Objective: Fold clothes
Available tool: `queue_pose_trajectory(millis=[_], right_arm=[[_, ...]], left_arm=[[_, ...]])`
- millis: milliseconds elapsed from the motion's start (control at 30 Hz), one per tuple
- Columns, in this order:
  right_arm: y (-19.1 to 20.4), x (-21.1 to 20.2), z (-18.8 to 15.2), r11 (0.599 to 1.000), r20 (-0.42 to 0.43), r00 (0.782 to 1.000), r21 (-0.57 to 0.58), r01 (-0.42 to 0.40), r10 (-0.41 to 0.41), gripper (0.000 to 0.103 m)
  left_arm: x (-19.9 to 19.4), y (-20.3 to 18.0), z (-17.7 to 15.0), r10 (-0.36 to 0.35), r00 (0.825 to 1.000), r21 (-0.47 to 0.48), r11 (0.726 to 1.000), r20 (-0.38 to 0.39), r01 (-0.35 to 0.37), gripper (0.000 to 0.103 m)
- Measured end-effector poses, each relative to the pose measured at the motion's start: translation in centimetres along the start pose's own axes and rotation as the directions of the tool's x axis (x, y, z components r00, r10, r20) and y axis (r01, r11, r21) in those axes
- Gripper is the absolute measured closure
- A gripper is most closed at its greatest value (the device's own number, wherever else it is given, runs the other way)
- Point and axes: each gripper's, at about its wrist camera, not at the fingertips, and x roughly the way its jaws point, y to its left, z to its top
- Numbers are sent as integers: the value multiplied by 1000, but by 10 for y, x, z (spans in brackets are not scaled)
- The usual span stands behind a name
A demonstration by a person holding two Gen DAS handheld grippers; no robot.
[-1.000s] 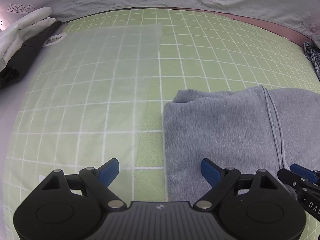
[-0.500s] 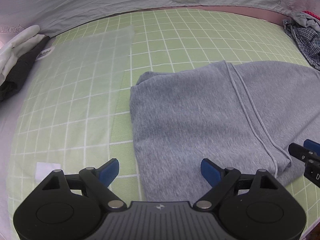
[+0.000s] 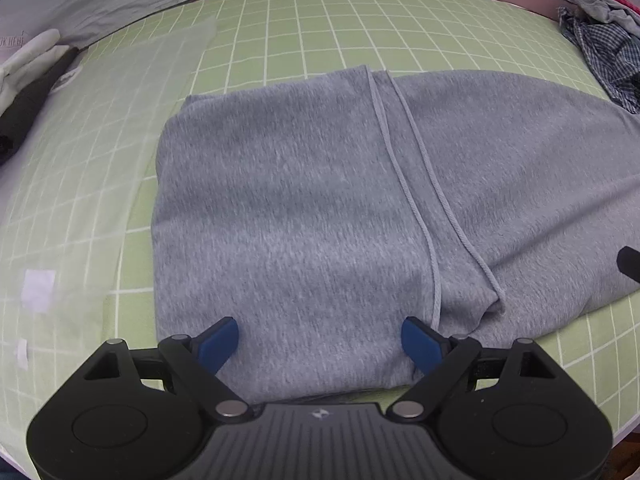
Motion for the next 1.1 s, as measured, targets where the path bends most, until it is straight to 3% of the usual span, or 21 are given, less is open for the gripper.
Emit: queue_pose_trajectory(millis=[33,200,367,533,600,833,1100], right_arm=[[-10,2,3,1000,2,1000,-2,9,-9,37],[-80,12,22,998,-17,999,52,32,-31,34],[-162,24,44,989,1,994,91,113,-113,23],[-254,41,64,964,29,971,130,232,-237,18],[-281,48,73,956,59,960,127,264,-273,15],[-343,85,95,945,42,947,95,313,-318,4],[-370,111,94,969,-7,981,157,192,-193,3]], left_arm=[[2,-4,0,11,1000,-28,1000,-13,-12,14],[4,-12,-1,82,996,-168,982,-34,-87,12],[3,-17,-6,140,990,-214,966,-34,-144,6],[4,-20,-6,178,982,-268,945,-54,-186,0],[4,-23,-6,195,979,-280,938,-65,-205,0],[3,-33,-3,240,965,-301,917,-108,-261,0],[1,-49,3,318,939,-254,905,-135,-343,0]])
